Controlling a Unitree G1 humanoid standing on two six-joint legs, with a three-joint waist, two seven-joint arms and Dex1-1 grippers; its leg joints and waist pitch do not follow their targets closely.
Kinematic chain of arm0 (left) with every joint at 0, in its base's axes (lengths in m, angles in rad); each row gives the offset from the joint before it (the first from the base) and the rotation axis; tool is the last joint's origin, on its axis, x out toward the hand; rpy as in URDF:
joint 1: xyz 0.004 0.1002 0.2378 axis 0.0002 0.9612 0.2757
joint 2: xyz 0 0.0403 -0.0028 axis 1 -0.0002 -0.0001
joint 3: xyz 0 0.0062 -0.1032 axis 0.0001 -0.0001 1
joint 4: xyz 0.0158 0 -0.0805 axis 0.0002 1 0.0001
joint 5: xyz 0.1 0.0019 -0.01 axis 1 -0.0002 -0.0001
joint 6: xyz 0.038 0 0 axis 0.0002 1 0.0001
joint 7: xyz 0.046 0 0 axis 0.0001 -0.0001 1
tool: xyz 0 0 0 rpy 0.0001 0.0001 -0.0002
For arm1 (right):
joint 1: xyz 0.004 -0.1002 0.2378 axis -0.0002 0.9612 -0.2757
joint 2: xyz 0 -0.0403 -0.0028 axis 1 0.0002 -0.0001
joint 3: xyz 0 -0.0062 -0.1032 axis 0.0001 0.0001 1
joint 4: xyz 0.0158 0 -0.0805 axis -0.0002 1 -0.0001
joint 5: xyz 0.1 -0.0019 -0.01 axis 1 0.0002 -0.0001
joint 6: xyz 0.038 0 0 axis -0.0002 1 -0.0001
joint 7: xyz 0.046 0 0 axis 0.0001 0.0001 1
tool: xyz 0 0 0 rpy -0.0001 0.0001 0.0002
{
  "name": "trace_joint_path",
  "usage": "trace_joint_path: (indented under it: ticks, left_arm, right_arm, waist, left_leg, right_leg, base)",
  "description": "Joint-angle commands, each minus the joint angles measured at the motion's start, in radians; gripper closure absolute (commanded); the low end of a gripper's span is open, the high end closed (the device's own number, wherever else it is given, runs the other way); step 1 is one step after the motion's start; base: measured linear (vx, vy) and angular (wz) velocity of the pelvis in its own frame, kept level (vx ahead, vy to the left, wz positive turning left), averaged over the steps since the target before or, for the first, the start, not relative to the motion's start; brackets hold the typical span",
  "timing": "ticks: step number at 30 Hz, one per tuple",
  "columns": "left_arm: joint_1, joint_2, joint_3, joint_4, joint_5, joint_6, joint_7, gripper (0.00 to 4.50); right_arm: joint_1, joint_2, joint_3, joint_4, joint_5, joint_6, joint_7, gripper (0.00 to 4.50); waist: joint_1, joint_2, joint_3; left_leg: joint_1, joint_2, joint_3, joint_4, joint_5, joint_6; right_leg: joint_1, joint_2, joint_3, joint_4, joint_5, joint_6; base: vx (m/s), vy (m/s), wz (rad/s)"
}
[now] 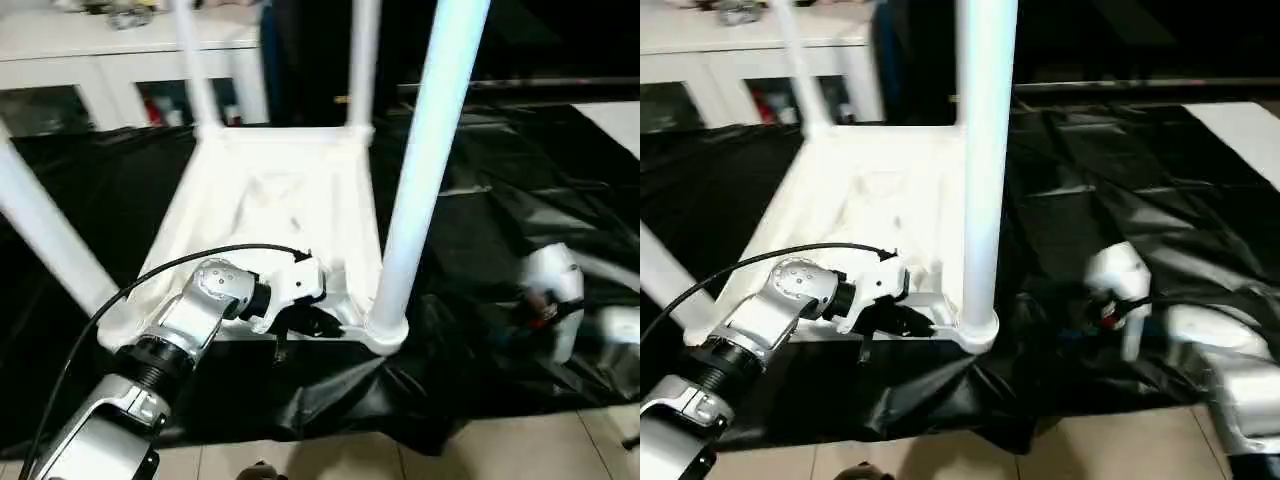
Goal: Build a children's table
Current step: Rotate leg to tighten
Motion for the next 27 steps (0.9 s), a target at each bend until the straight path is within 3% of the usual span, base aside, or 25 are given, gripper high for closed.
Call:
trace_joint_path:
  ticks: [1,4,5,6,7,9,10,12,14,15,16,17,18,19,21,22,23,25,26,27]
  left_arm:
    - [0.015,0.007,0.013,-0.01,0.009,0.04,0.041,4.5]
    - [0.036,0.016,0.01,-0.042,-0.001,-0.005,0.019,4.5]
    - [0.042,0.013,0.015,-0.048,-0.01,-0.035,0.016,4.5]
    - [0.049,0.008,0.027,-0.063,-0.03,-0.051,0.014,4.5]
    - [0.055,0.005,0.041,-0.085,-0.049,-0.048,0.015,4.06]
    - [0.062,0.001,0.061,-0.112,-0.071,-0.038,0.022,3.95]
    - [0.071,-0.003,0.085,-0.144,-0.094,-0.024,0.035,3.89]
    - [0.119,-0.031,0.176,-0.263,-0.166,0.034,0.125,3.56]
    - [0.165,-0.068,0.256,-0.346,-0.202,0.05,0.238,3.56]
    - [0.165,-0.068,0.256,-0.346,-0.202,0.05,0.238,3.56]
    - [0.18,-0.08,0.274,-0.367,-0.204,0.049,0.276,3.5]
    - [0.213,-0.115,0.32,-0.403,-0.192,0.052,0.379,3.36]
    - [0.247,-0.148,0.358,-0.437,-0.183,0.055,0.467,3.24]
    - [0.287,-0.189,0.399,-0.481,-0.18,0.055,0.559,3.17]
    - [0.357,-0.262,0.451,-0.551,-0.163,0.033,0.69,2.99]
    - [0.387,-0.29,0.471,-0.58,-0.149,0.021,0.743,2.83]
    - [0.425,-0.315,0.488,-0.611,-0.109,0.035,0.813,2.74]
    - [0.472,-0.338,0.505,-0.654,-0.076,0.08,0.891,2.7]
    - [0.496,-0.347,0.517,-0.668,-0.065,0.086,0.924,2.65]
    - [0.538,-0.359,0.528,-0.689,-0.064,0.052,0.948,2.53]
  right_arm:
    - [-0.015,0.024,-0.036,0.026,-0.029,0.023,-0.117,1.33]
    - [-0.026,0.073,-0.047,0.04,-0.074,0.022,-0.244,1.33]
    - [-0.033,0.091,-0.049,0.054,-0.11,0.005,-0.303,1.33]
    - [-0.044,0.124,-0.068,0.069,-0.13,0.007,-0.386,1.33]
    - [-0.052,0.156,-0.087,0.077,-0.139,0.018,-0.46,1.26]
    - [-0.054,0.18,-0.097,0.079,-0.155,0.017,-0.517,1.26]
    - [-0.051,0.202,-0.103,0.074,-0.168,0.016,-0.562,1.26]
    - [-0.027,0.268,-0.097,0.032,-0.215,0.018,-0.678,1.26]
    - [-0.003,0.314,-0.08,-0.007,-0.255,-0.006,-0.747,1.26]
    - [-0.003,0.314,-0.08,-0.007,-0.255,-0.006,-0.747,1.26]
    - [0.004,0.324,-0.075,-0.017,-0.266,-0.019,-0.762,1.26]
    - [0.012,0.344,-0.068,-0.034,-0.276,-0.037,-0.779,1.26]
    - [0.017,0.359,-0.062,-0.045,-0.284,-0.051,-0.796,1.26]
    - [0.02,0.374,-0.055,-0.053,-0.292,-0.066,-0.82,1.1]
    - [0.036,0.398,-0.042,-0.063,-0.278,-0.052,-0.825,0.91]
    - [0.047,0.409,-0.036,-0.069,-0.271,-0.045,-0.824,0.84]
    - [0.066,0.419,-0.017,-0.085,-0.274,-0.041,-0.819,0.73]
    - [0.096,0.431,0.011,-0.114,-0.283,-0.043,-0.815,0.59]
    - [0.114,0.439,0.023,-0.127,-0.284,-0.048,-0.814,0.49]
    - [0.138,0.452,0.032,-0.141,-0.277,-0.058,-0.81,0.42]
  waist:
    - [-0.006,-0.016,-0.054]
    - [-0.015,-0.012,-0.057]
    - [-0.019,-0.005,-0.057]
    - [-0.024,-0.007,-0.056]
    - [-0.028,0.005,-0.06]
    - [-0.031,0.004,-0.067]
    - [-0.029,0.012,-0.068]
    - [-0.032,0.017,-0.066]
    - [-0.033,0.005,-0.064]
    - [-0.034,0.01,-0.063]
    - [-0.035,0.007,-0.062]
    - [-0.038,-0.015,-0.06]
    - [-0.038,-0.009,-0.056]
    - [-0.046,-0.013,-0.053]
    - [-0.057,-0.034,-0.048]
    - [-0.059,-0.027,-0.047]
    - [-0.058,-0.021,-0.05]
    - [-0.066,-0.042,-0.044]
    - [-0.066,-0.04,-0.046]
    - [-0.066,-0.044,-0.044]
  left_leg:
    - [0.003,0.013,-0.004,-0.073,-0.196,0.019]
    - [0.005,0.011,-0.003,-0.072,-0.198,0.014]
    - [0.005,0.01,-0.003,-0.07,-0.196,0.015]
    - [0.001,0.008,-0.003,-0.071,-0.184,0.012]
    - [0.005,0.009,-0.002,-0.069,-0.177,0.008]
    - [0.003,0.009,-0.003,-0.065,-0.141,0.008]
    - [0.003,0.01,-0.003,-0.061,-0.121,0.013]
    - [0.001,0.012,0.0,-0.061,-0.128,0.015]
    - [-0.002,0.011,0.001,-0.061,-0.13,0.022]
    - [-0.003,0.009,0.002,-0.06,-0.126,0.031]
    - [0.0,0.007,0.002,-0.062,-0.138,0.036]
    - [-0.003,0.008,0.005,-0.063,-0.139,0.039]
    - [-0.005,0.013,0.003,-0.066,-0.149,0.038]
    - [-0.006,0.012,0.005,-0.067,-0.169,0.04]
    - [-0.007,0.011,0.006,-0.071,-0.188,0.042]
    - [-0.005,0.013,0.004,-0.076,-0.211,0.036]
    - [-0.001,0.016,0.002,-0.075,-0.216,0.032]
    - [-0.003,0.016,0.001,-0.081,-0.239,0.022]
    - [-0.003,0.016,-0.001,-0.081,-0.239,0.019]
    - [-0.004,0.017,-0.002,-0.083,-0.237,0.02]
  right_leg:
    - [0.042,-0.046,0.032,-0.094,-0.238,-0.173]
    - [0.044,-0.045,0.033,-0.097,-0.242,-0.157]
    - [0.043,-0.043,0.034,-0.096,-0.23,-0.158]
    - [0.045,-0.042,0.032,-0.095,-0.212,-0.157]
    - [0.042,-0.041,0.032,-0.092,-0.181,-0.164]
    - [0.044,-0.039,0.031,-0.082,-0.114,-0.176]
    - [0.045,-0.038,0.031,-0.075,-0.067,-0.19]
    - [0.044,-0.037,0.029,-0.072,-0.024,-0.211]
    - [0.048,-0.037,0.028,-0.072,-0.024,-0.21]
    - [0.048,-0.037,0.028,-0.075,-0.031,-0.203]
    - [0.047,-0.034,0.028,-0.081,-0.071,-0.187]
    - [0.049,-0.033,0.029,-0.083,-0.084,-0.178]
    - [0.049,-0.038,0.029,-0.082,-0.119,-0.169]
    - [0.047,-0.039,0.028,-0.092,-0.177,-0.149]
    - [0.044,-0.035,0.03,-0.101,-0.24,-0.12]
    - [0.041,-0.036,0.029,-0.107,-0.29,-0.101]
    - [0.039,-0.036,0.031,-0.105,-0.283,-0.099]
    - [0.039,-0.028,0.031,-0.109,-0.255,-0.075]
    - [0.041,-0.029,0.031,-0.103,-0.246,-0.074]
    - [0.04,-0.03,0.032,-0.106,-0.243,-0.07]
  base:
    - [0.0,0.0,0.0]
    - [0.0,0.0,0.0]
    - [0.0,0.0,0.0]
    - [0.0,0.0,0.0]
    - [0.0,0.0,0.0]
    - [0.0,0.0,0.0]
    - [0.0,0.0,0.0]
    - [0.0,0.0,0.0]
    - [0.0,0.0,0.0]
    - [0.0,0.0,0.0]
    - [0.0,0.0,0.0]
    - [0.0,0.0,0.0]
    - [0.0,0.0,0.0]
    - [0.0,0.0,0.0]
    - [0.0,0.0,0.0]
    - [0.0,0.0,0.0]
    - [0.0,0.0,0.0]
    - [0.0,0.0,0.0]
    - [0.0,0.0,0.0]
    - [0.0,0.0,0.0]
